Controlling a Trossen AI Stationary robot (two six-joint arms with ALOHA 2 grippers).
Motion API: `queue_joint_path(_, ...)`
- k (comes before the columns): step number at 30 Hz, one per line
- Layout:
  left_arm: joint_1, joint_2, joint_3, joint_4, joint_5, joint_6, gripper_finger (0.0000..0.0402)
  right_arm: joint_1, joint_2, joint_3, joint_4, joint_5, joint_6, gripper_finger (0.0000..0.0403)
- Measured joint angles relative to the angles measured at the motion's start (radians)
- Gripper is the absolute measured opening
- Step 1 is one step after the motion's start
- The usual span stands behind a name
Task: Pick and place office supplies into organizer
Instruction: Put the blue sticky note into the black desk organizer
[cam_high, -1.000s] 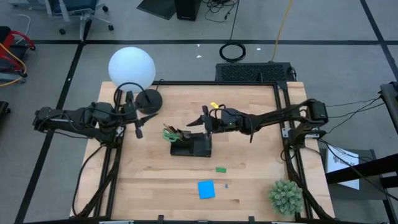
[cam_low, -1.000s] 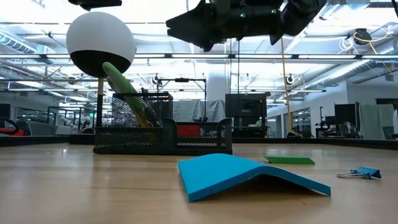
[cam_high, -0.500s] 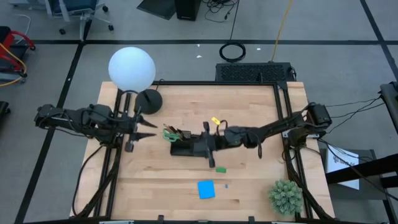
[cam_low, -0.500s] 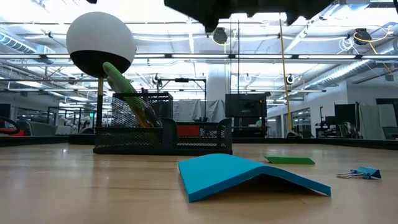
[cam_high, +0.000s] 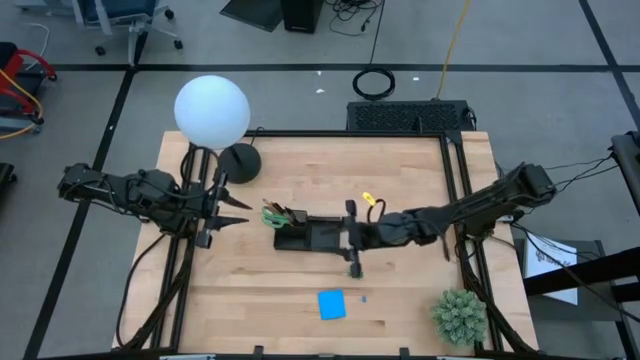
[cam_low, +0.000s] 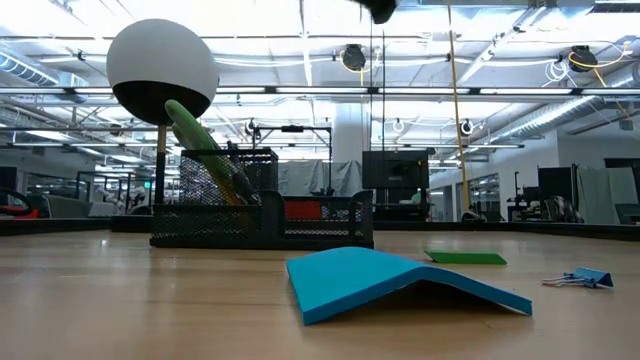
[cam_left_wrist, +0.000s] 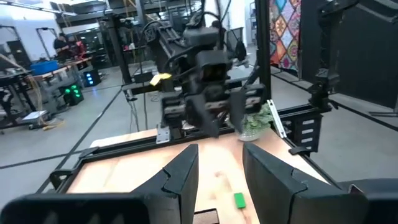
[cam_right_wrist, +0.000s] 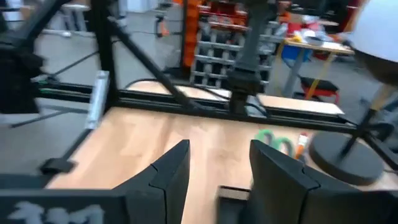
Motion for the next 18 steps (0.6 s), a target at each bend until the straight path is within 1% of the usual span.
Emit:
queue_joint_path(2,0.000,0.000,0.000,0.002,-0.015,0.000,0.0131,0.018,-0.017,0.001,-0.014,0.004,-0.006,0.0155)
queue_joint_path(6,0.000,0.000,0.000,0.018,-0.031,0.012,0.0131,0.040,-0.026,0.001,-0.042,0.077,-0.030,0.0155)
queue_joint_path(8,0.000,0.000,0.000,0.028,-0.032,0.015,0.0131,0.039,-0.025,0.010,-0.094,0.078,-0.019,0.0155)
queue_joint_path(12,0.000,0.000,0.000,0.039,-0.033,0.033,0.0131,0.014,-0.018,0.095,-0.317,0.078,0.060,0.0155)
queue_joint_path(14,0.000,0.000,0.000,0.049,-0.033,0.046,0.0131,0.008,-0.016,0.116,-0.397,0.075,0.071,0.0155)
queue_joint_path(18,0.000,0.000,0.000,0.051,-0.049,0.072,0.0131,0.011,-0.004,0.117,-0.403,0.053,0.051,0.0155)
